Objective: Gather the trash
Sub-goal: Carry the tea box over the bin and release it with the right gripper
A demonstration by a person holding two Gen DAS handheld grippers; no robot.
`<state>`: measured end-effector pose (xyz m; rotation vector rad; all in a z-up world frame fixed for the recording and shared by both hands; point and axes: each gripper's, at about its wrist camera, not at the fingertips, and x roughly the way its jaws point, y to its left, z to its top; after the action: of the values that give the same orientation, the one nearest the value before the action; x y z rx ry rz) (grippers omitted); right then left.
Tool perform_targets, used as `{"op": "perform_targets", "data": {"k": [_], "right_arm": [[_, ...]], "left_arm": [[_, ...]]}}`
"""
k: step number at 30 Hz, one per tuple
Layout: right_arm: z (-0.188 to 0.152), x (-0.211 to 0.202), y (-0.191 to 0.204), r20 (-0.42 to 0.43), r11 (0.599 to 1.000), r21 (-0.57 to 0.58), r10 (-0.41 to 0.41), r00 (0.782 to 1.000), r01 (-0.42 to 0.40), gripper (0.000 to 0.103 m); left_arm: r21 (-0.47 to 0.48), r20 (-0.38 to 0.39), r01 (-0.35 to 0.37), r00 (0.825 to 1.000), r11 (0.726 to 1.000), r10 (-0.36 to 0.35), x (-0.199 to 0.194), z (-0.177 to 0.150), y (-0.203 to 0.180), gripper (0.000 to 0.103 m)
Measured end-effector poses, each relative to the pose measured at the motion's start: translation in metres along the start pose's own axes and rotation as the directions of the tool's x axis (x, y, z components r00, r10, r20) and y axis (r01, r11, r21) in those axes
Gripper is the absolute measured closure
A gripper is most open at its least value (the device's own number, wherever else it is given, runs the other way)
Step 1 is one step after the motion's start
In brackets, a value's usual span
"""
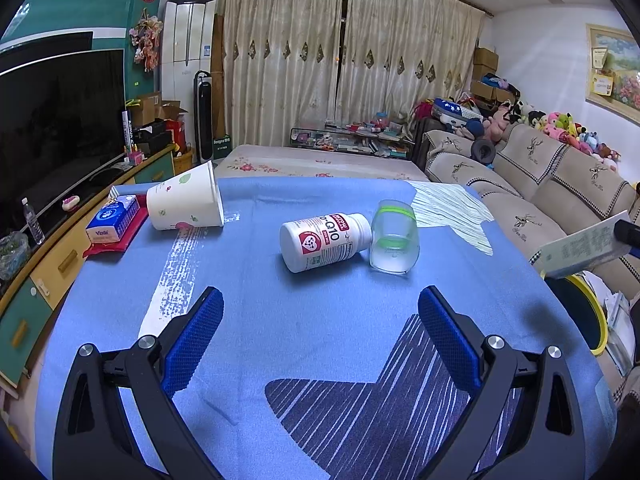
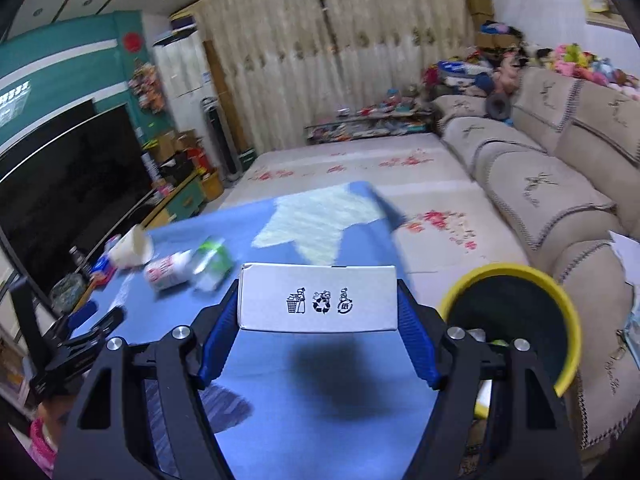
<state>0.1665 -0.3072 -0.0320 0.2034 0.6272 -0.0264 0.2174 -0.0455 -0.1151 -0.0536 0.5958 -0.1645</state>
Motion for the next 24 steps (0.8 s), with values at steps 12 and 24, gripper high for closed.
{"op": "perform_targets", "data": {"k": [12,24], "right_arm": [[-0.014,0.022,-0.125,-0.071,0.939,0.162,-0.295,0.953,0.303,0.034],[-0.031,0.04,-0.15,-0.086,0.914,0.21,-0.337,0.938,0.347,0.028]], "left_arm": [[0.003,-0.01,0.002,1.0,1.0,-0.002,0.002,0.0,0.0,0.007],[0.009,-0.023,0.01,1.0,1.0,-0.009,0.007,-0.001,-0.002,0.007]]}}
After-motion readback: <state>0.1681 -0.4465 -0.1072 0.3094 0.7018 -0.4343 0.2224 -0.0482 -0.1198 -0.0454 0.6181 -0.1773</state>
